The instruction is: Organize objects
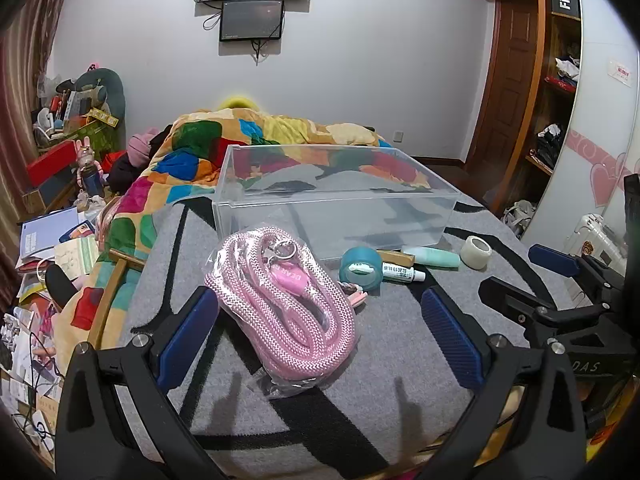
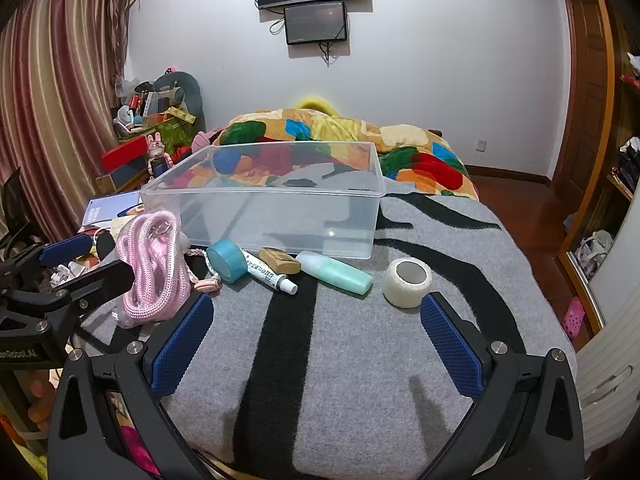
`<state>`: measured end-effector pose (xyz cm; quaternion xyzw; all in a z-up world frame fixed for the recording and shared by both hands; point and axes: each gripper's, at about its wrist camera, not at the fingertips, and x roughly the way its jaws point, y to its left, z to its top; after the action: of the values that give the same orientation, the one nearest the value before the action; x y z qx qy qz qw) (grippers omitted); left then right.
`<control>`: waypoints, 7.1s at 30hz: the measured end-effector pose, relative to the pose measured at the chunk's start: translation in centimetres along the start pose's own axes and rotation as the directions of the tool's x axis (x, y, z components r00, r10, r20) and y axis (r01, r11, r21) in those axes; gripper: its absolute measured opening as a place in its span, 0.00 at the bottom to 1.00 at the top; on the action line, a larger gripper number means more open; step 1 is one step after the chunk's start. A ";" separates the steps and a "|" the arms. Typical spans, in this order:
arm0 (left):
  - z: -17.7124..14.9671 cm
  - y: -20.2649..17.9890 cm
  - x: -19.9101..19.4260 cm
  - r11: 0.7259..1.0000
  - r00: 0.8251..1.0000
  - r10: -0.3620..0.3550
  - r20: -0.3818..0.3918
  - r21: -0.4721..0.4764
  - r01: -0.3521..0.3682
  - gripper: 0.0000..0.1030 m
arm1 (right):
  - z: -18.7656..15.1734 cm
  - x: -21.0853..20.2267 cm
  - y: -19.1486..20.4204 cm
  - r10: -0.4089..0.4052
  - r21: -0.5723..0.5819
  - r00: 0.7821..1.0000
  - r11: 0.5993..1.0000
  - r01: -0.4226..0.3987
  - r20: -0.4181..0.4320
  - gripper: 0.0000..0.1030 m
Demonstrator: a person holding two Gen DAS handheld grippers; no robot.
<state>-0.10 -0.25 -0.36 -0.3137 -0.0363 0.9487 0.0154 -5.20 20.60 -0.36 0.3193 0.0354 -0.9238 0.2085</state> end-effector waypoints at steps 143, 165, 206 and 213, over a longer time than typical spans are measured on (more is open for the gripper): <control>-1.4 4.4 1.0 0.995 0.987 0.097 -0.125 0.000 -0.098 0.29 | 1.0 4.5 -5.5 0.018 0.080 0.996 0.997 -0.011 -0.092 0.34; 3.0 4.5 -2.2 0.999 0.996 -0.011 -0.091 0.031 0.014 0.24 | 5.3 1.4 -2.8 0.106 0.030 0.994 0.994 -0.106 0.006 0.34; 10.5 5.7 5.5 0.993 0.995 -0.086 -0.051 -0.088 0.082 0.54 | 12.2 11.5 -1.9 0.162 0.055 0.977 0.986 -0.155 -0.139 0.34; 11.7 5.5 10.6 0.991 0.981 -0.103 -0.164 -0.103 0.086 0.54 | 11.0 14.5 -0.2 0.116 -0.024 0.963 0.992 -0.126 -0.242 0.34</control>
<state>-15.62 -5.86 2.23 -0.3914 -0.0948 0.9140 0.0485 -21.87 13.37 -0.40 0.4260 0.0590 -0.8630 0.2650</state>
